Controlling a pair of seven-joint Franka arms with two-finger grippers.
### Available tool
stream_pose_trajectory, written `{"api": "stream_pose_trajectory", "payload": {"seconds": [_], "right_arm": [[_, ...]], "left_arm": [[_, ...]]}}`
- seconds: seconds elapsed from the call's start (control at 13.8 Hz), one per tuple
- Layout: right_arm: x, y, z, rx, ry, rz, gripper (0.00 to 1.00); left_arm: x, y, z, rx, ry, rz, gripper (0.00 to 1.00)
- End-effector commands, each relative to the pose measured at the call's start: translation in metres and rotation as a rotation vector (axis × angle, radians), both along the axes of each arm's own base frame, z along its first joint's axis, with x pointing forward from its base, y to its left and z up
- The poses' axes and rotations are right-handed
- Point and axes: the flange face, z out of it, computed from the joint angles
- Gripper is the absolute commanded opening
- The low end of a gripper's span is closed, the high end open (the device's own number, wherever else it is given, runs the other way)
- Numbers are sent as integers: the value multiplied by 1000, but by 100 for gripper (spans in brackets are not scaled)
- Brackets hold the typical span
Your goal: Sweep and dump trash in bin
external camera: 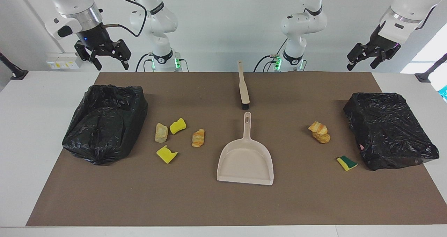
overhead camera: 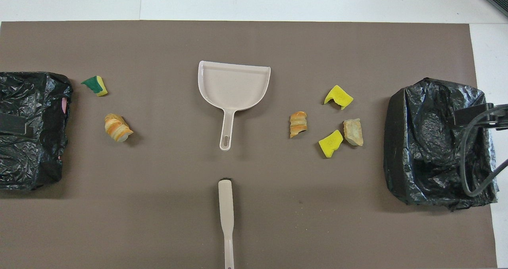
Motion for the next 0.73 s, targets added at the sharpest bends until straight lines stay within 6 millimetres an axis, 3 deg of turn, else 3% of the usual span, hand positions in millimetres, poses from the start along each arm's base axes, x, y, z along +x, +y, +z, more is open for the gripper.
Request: {"api": "stream_pose_trajectory", "payload": {"seconds": [0.0, 0.65], "right_arm": [[-9, 9, -2, -9, -4, -1, 100], [-7, 8, -14, -10, -9, 24, 100]], "left_arm": [[-4, 1, -1, -2, -2, 5, 100], [-4, 0, -1, -2, -2, 7, 100]]}}
